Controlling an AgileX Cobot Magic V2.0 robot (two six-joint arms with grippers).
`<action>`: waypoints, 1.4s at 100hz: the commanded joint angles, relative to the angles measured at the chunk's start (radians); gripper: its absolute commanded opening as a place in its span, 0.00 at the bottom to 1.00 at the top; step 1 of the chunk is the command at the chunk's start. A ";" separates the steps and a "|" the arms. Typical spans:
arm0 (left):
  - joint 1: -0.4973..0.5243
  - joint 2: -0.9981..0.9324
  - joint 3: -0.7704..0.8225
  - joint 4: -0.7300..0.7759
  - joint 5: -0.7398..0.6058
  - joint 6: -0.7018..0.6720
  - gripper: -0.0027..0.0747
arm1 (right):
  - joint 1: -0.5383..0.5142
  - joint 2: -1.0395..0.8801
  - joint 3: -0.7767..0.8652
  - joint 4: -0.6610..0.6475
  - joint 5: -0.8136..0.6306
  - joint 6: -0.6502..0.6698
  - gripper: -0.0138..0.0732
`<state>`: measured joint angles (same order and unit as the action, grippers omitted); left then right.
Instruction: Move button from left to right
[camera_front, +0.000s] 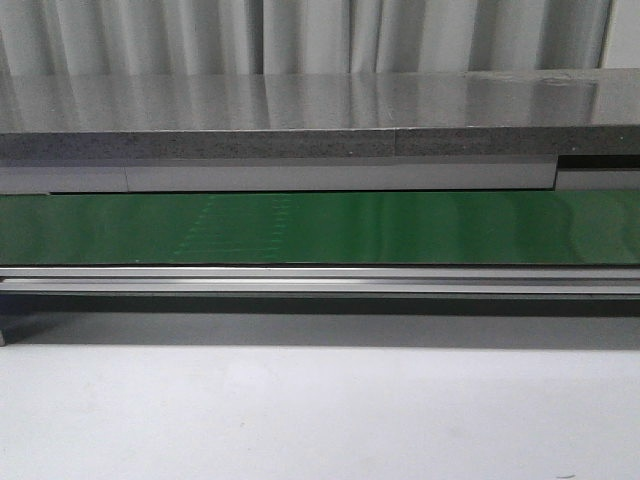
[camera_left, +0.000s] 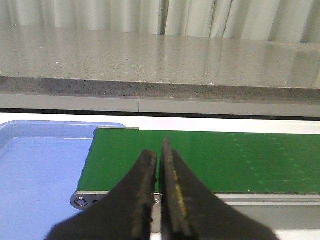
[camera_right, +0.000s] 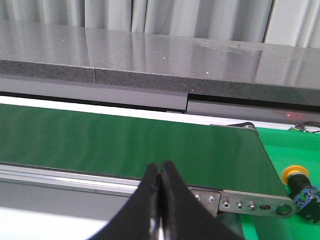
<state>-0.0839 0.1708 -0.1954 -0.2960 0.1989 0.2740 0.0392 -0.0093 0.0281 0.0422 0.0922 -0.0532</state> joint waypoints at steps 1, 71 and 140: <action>-0.009 0.010 -0.029 -0.009 -0.083 -0.002 0.04 | -0.002 -0.013 0.001 -0.011 -0.086 0.004 0.02; -0.009 0.010 -0.029 -0.007 -0.081 -0.002 0.04 | -0.002 -0.013 0.001 -0.011 -0.086 0.004 0.02; -0.009 -0.211 0.145 0.371 -0.116 -0.282 0.04 | -0.002 -0.013 0.001 -0.011 -0.086 0.004 0.02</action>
<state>-0.0839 -0.0048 -0.0528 0.0720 0.1735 0.0311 0.0392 -0.0093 0.0290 0.0422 0.0906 -0.0516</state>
